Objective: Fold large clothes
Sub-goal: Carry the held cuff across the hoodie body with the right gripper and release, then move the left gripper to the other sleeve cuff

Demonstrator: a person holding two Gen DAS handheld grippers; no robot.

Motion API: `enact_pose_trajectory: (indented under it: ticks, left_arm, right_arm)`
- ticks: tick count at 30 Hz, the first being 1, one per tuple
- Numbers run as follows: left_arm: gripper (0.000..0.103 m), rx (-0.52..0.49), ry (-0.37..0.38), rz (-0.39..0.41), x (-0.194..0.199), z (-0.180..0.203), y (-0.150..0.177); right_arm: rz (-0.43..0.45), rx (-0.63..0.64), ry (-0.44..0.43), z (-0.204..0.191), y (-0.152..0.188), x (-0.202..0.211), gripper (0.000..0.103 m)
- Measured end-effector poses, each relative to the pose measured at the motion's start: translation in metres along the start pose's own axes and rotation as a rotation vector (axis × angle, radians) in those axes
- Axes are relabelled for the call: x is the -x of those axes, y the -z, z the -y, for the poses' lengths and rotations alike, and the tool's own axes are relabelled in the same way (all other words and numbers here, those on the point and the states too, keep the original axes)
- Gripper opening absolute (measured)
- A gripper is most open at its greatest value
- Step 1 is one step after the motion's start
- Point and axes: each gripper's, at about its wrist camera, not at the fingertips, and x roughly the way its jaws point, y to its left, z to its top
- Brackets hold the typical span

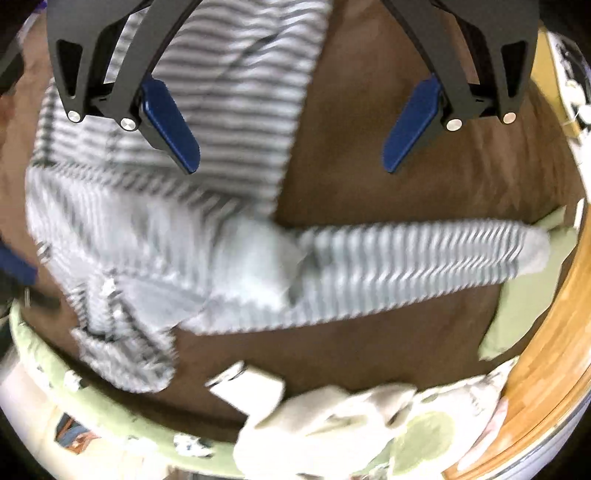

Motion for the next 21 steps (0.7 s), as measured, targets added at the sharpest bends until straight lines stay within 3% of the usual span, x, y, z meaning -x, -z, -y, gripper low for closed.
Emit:
enact_pose_trajectory:
  ticks: [1, 3, 8, 11, 18, 21]
  left_arm:
    - [0.097, -0.008, 0.017, 0.011, 0.0, 0.009, -0.005]
    - [0.097, -0.031, 0.052, 0.027, -0.007, 0.031, -0.015]
    - [0.097, -0.086, 0.104, 0.051, -0.041, 0.079, -0.034]
    - [0.097, -0.138, 0.031, 0.039, -0.074, 0.1, -0.04]
    - [0.097, -0.118, -0.024, -0.041, -0.133, 0.084, -0.025]
    - [0.098, -0.12, -0.001, -0.033, -0.143, 0.079, -0.012]
  right_arm:
    - [-0.014, -0.011, 0.043, 0.02, 0.002, 0.003, 0.075]
    - [-0.035, -0.028, 0.106, 0.049, 0.009, 0.001, 0.057]
    - [-0.076, -0.108, 0.202, 0.122, 0.036, -0.013, 0.033]
    - [-0.094, -0.132, 0.236, 0.147, 0.05, -0.025, 0.02]
    - [-0.104, -0.138, 0.248, 0.166, 0.075, -0.052, 0.014]
    - [-0.103, -0.15, 0.261, 0.168, 0.077, -0.061, 0.015]
